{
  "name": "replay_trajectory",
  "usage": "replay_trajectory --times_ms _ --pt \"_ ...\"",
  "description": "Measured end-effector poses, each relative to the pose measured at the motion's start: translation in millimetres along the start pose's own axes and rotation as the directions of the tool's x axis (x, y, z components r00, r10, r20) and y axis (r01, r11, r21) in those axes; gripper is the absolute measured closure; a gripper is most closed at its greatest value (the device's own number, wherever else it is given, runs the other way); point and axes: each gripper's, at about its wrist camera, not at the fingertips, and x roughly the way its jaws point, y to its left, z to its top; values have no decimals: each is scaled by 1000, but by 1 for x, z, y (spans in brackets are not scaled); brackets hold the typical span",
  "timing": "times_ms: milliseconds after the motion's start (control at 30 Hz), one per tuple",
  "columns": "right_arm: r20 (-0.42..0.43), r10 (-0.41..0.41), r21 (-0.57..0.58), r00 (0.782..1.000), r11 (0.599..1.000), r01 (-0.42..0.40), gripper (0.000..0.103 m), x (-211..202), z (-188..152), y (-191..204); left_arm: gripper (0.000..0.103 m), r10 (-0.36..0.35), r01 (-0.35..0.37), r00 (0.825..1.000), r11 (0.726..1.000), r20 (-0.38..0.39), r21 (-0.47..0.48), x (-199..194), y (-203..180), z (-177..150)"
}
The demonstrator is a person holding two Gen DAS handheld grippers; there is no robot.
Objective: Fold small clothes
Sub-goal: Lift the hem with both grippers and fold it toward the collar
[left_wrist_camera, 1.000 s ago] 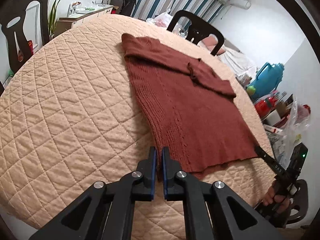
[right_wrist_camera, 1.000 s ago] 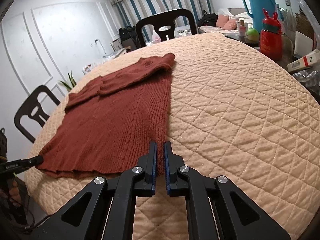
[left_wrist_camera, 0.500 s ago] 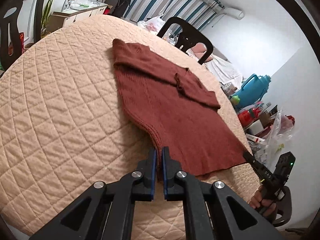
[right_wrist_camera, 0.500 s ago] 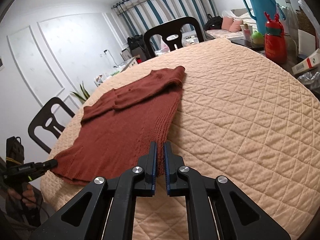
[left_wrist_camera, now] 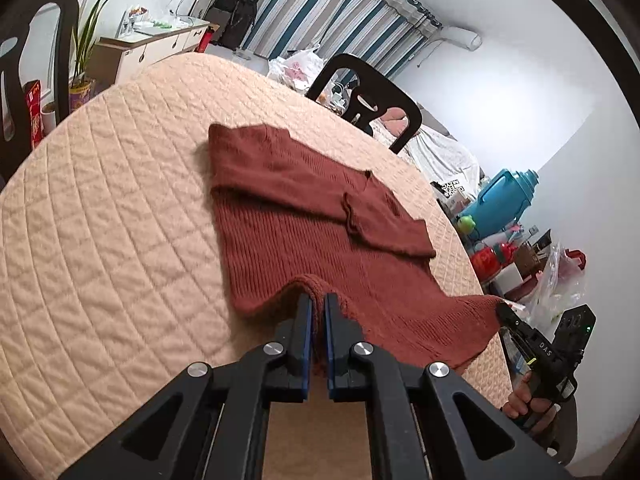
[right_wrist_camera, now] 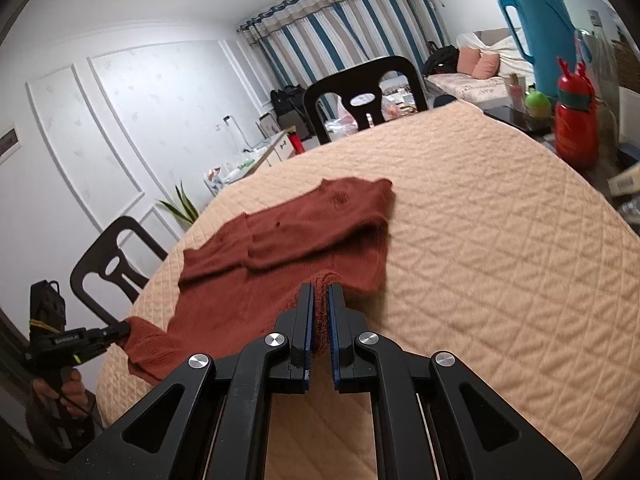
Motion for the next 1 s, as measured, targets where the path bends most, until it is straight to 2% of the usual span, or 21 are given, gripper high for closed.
replay_trajectory --times_ms 467,1000 --pt "-17 3 -34 1000 999 -3 96 57 62 8 96 14 -15 999 1000 46 16 29 -1 66" --pt "-78 -30 -29 997 999 27 96 139 118 11 96 60 -59 996 998 60 -28 81 17 135"
